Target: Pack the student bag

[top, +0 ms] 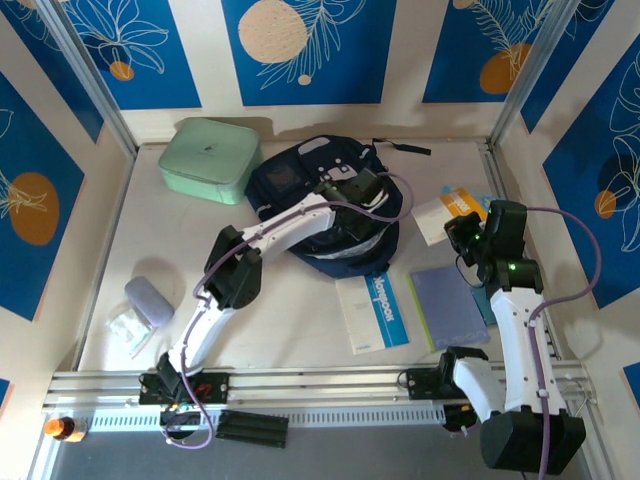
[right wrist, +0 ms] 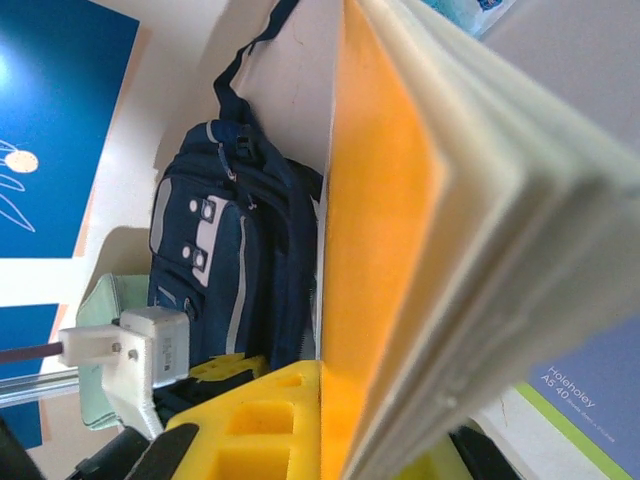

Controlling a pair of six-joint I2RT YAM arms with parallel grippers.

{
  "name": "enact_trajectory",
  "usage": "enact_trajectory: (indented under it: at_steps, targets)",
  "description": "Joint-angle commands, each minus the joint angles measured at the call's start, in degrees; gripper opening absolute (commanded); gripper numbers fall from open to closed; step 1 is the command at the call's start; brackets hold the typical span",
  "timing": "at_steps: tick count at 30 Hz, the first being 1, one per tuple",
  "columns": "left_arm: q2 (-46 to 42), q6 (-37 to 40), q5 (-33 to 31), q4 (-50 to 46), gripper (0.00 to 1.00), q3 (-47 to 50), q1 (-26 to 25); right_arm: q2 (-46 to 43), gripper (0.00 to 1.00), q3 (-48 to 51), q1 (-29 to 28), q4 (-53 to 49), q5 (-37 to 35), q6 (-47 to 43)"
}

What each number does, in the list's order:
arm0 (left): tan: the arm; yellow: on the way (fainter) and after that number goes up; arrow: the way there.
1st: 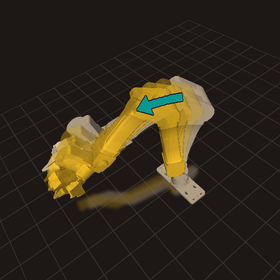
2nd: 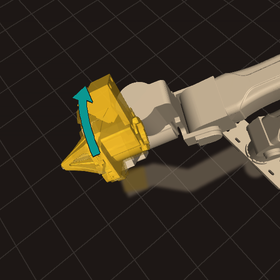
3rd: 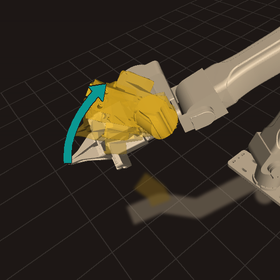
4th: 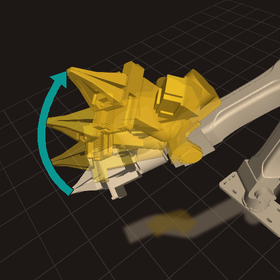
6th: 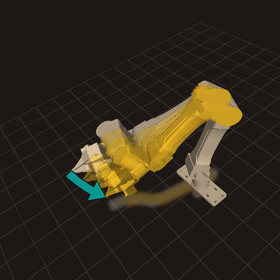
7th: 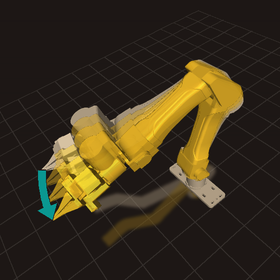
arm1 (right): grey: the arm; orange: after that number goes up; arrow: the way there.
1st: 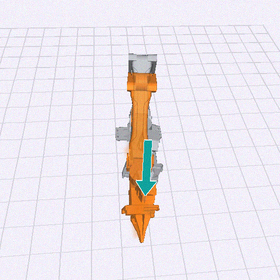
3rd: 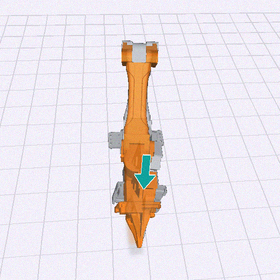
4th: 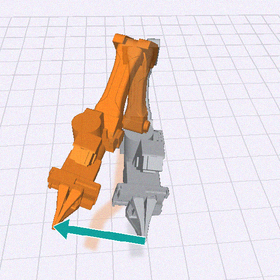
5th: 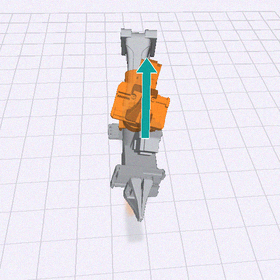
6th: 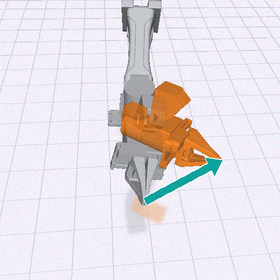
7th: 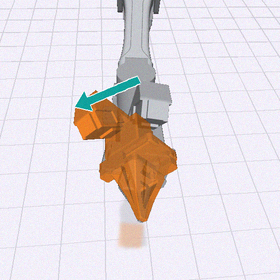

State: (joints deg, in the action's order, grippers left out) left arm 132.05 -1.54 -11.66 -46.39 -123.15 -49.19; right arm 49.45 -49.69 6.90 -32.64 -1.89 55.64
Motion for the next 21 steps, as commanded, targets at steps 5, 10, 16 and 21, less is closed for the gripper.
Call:
enact_trajectory:
  at_steps: [5,10,16,21]
  targets:
    - [-10.4,-0.48,-3.31,2.01,0.0,1.57,1.02,-1.45,0.04,0.6,0.31,1.32,4.96,-3.61]
    - [-16.76,1.56,-7.51,9.1,0.0,5.74,1.22,-2.68,0.03,1.42,-1.14,2.51,7.08,-5.74]
    - [-19.08,4.07,-7.5,13.87,0.0,6.4,1.28,-2.01,0.03,6.0,-5.31,10.67,15.69,-1.19]
    - [-19.07,3.92,-7.21,14.74,0.0,5.51,1.37,1.19,0.03,10.06,-10.21,22.87,19.34,6.35]
